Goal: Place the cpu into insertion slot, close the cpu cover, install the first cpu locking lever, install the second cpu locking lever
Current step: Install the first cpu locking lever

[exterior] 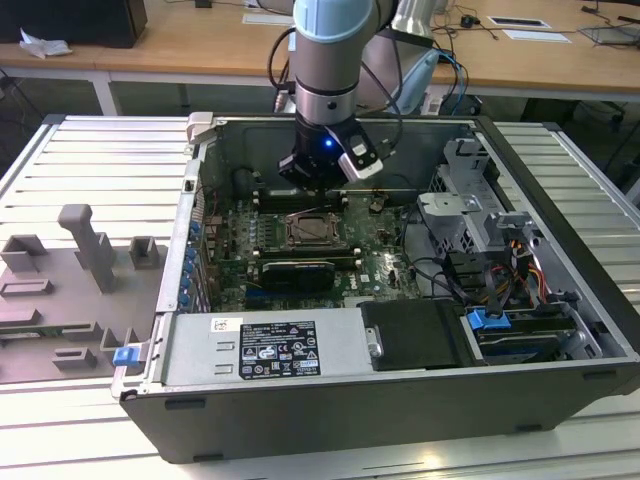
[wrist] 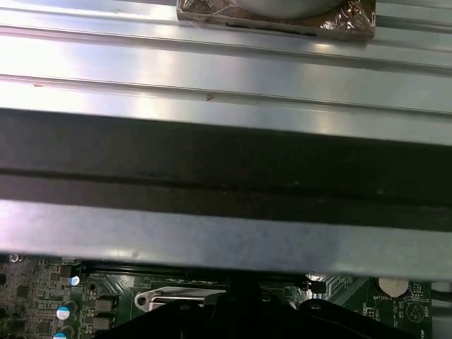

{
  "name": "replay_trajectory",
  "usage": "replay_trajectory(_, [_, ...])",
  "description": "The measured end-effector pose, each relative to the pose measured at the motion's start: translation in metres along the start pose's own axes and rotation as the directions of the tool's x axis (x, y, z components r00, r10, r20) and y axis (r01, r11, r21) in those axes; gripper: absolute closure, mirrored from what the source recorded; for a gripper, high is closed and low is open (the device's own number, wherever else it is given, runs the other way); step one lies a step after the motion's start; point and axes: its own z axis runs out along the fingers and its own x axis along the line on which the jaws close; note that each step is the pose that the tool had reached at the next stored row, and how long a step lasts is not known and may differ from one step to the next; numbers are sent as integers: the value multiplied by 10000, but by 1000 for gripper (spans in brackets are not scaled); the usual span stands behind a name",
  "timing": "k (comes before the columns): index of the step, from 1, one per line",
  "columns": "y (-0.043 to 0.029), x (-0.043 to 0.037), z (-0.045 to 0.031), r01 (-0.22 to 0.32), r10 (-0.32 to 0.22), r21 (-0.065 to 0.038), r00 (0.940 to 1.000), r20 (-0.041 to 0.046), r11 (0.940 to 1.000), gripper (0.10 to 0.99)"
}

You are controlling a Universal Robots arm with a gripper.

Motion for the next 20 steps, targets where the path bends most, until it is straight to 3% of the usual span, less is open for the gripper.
replay_trajectory(6, [-12, -16, 82, 1, -1, 62, 10000, -4, 10000, 980])
replay_trajectory(16, [-19, -20, 132, 10, -9, 233, 10000, -18, 9997, 980])
replay_trajectory(20, [-13, -24, 93, 9, -9, 229, 10000, -14, 9997, 980])
